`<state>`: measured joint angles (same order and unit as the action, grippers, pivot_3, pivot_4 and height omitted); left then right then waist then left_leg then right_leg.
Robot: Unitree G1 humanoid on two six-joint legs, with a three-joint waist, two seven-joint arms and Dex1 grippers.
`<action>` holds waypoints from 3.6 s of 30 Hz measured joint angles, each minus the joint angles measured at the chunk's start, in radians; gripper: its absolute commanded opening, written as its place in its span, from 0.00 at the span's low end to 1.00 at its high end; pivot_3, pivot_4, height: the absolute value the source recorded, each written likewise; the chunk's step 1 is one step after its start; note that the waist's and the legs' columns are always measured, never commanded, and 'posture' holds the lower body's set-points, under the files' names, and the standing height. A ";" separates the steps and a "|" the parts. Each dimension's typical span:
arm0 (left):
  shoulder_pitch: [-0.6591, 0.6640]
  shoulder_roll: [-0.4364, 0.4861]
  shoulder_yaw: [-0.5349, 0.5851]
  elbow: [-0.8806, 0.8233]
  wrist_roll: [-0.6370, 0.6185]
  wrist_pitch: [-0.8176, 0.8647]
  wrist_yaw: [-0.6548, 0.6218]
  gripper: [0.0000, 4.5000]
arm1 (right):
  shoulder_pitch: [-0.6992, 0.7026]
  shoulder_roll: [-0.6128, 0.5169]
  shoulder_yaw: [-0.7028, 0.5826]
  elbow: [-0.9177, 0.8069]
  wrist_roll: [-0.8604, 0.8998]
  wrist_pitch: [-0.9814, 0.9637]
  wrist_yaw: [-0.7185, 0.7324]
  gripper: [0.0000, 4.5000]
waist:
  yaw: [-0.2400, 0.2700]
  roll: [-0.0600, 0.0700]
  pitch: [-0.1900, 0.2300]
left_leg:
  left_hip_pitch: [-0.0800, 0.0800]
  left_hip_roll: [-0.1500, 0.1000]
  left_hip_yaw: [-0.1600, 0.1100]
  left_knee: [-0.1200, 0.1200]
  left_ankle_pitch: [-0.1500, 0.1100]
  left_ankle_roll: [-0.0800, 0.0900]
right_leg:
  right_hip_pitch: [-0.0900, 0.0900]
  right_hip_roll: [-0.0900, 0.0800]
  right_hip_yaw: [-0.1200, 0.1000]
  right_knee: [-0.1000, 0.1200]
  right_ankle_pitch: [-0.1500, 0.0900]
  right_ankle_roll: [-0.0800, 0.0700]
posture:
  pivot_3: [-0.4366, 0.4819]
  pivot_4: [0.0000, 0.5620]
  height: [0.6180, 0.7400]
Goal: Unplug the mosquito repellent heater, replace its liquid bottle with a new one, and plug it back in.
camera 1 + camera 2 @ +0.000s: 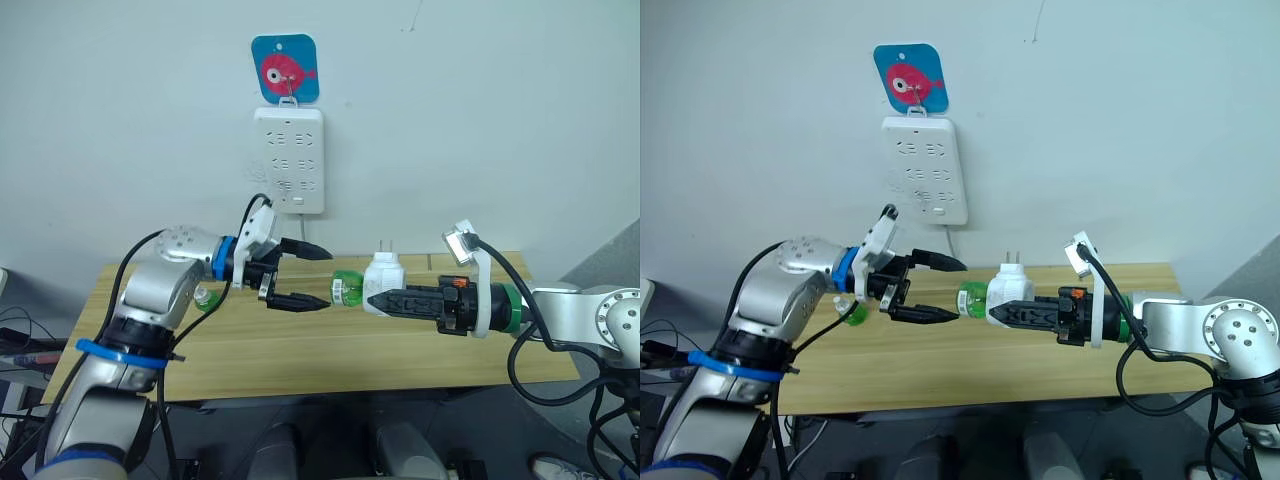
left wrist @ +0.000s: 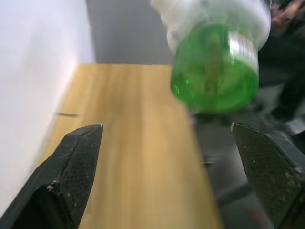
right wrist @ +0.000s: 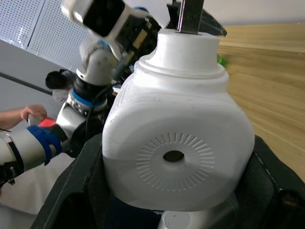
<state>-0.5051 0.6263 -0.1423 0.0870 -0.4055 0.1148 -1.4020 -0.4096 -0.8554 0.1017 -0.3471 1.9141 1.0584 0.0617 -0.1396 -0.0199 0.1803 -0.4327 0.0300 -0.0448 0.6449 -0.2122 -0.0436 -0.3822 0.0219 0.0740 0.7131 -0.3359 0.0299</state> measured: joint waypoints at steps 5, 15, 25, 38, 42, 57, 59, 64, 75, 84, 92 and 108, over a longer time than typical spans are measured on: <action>0.117 -0.134 0.033 0.004 0.080 -0.436 0.074 1.00 | -0.002 0.002 0.000 0.001 0.000 0.002 0.000 0.67 | 0.011 -0.002 0.001 | -0.001 -0.001 0.001 0.001 0.000 0.000 | 0.001 -0.002 0.000 0.000 0.000 -0.001 | 0.29 0.28 0.86; 0.113 -0.189 0.038 0.006 0.090 -0.605 0.125 0.86 | -0.006 0.002 0.000 0.007 0.000 0.017 0.001 0.67 | 0.023 -0.002 0.001 | 0.000 -0.001 0.005 0.001 0.000 0.000 | 0.002 0.000 -0.001 0.000 0.000 0.000 | 0.29 0.27 0.86; 0.112 -0.156 0.003 -0.024 0.059 -0.532 0.095 0.50 | -0.009 0.010 0.000 0.011 -0.001 0.018 -0.001 0.67 | 0.021 -0.002 0.001 | 0.000 -0.001 0.005 0.001 0.000 0.000 | 0.002 0.001 -0.001 0.000 0.000 0.001 | 0.28 0.28 0.86; -0.162 0.123 -0.137 -0.085 -0.326 0.657 -0.050 0.50 | -0.010 0.031 0.038 -0.024 -0.007 0.008 0.019 0.67 | -0.008 -0.001 0.004 | 0.001 0.000 -0.003 0.000 0.000 0.000 | 0.001 0.006 -0.002 0.000 -0.002 0.004 | 0.27 0.28 0.86; -0.158 0.116 -0.136 -0.083 -0.324 0.655 -0.047 0.67 | -0.009 0.029 0.038 -0.022 -0.008 0.007 0.016 0.67 | -0.005 -0.001 0.004 | 0.000 0.001 -0.004 0.000 0.000 0.000 | 0.001 0.006 -0.002 0.001 -0.002 0.004 | 0.28 0.27 0.86; 0.157 -0.095 0.029 -0.039 0.054 -0.374 0.097 0.94 | 0.004 0.001 0.007 0.002 -0.009 0.004 -0.001 0.67 | 0.011 -0.001 0.004 | 0.000 -0.002 0.002 0.002 0.000 0.000 | 0.001 -0.002 -0.001 0.000 0.000 0.000 | 0.29 0.25 0.86; 0.158 -0.128 0.049 -0.026 0.061 -0.502 0.110 0.94 | 0.004 0.001 0.007 0.002 -0.009 0.004 -0.001 0.67 | 0.012 -0.001 0.004 | 0.000 -0.002 0.004 0.002 0.000 0.000 | 0.001 -0.002 0.000 0.000 0.000 0.000 | 0.29 0.25 0.86; 0.154 -0.157 0.051 0.006 0.077 -0.635 0.128 0.94 | 0.004 0.001 0.007 0.002 -0.009 0.005 -0.001 0.67 | 0.009 -0.001 0.004 | 0.000 -0.002 0.005 0.002 0.000 0.000 | 0.001 -0.002 -0.001 0.000 0.000 0.000 | 0.29 0.25 0.86; 0.136 -0.166 0.002 0.036 0.074 -0.658 0.119 0.49 | 0.002 0.000 0.005 0.003 -0.009 0.006 -0.004 0.67 | 0.001 -0.001 0.004 | 0.000 -0.001 0.005 0.002 0.000 0.000 | 0.001 0.000 -0.001 0.001 0.000 0.000 | 0.28 0.26 0.86; 0.027 0.081 -0.103 -0.182 -0.153 0.142 0.064 0.49 | 0.004 0.002 0.028 -0.007 -0.009 0.025 -0.006 0.67 | -0.004 -0.001 0.004 | 0.000 0.000 -0.002 0.001 0.000 0.000 | 0.001 0.005 -0.002 0.002 -0.002 0.004 | 0.28 0.27 0.86; -0.122 0.116 -0.134 -0.114 -0.304 0.618 -0.024 0.49 | -0.002 -0.001 0.037 -0.025 -0.006 0.018 0.019 0.67 | -0.001 0.000 0.005 | 0.000 0.000 -0.003 0.001 0.000 0.000 | 0.001 0.006 -0.002 0.001 -0.002 0.004 | 0.28 0.28 0.86; 0.149 -0.053 -0.025 -0.065 0.004 -0.121 0.082 1.00 | 0.008 -0.027 0.005 0.000 -0.005 0.011 -0.003 0.67 | 0.009 0.001 0.005 | 0.000 -0.001 -0.001 0.001 0.000 0.000 | 0.001 -0.002 0.000 0.000 0.000 -0.001 | 0.29 0.28 0.86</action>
<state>-0.3563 0.5732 -0.1673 0.0217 -0.4013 -0.0066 -1.3205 -0.4017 -0.8824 0.1067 -0.3472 1.9096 1.0694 0.0591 -0.1307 -0.0193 0.1854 -0.4328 0.0286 -0.0458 0.6462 -0.2119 -0.0435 -0.3810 0.0201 0.0736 0.7133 -0.3356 0.0294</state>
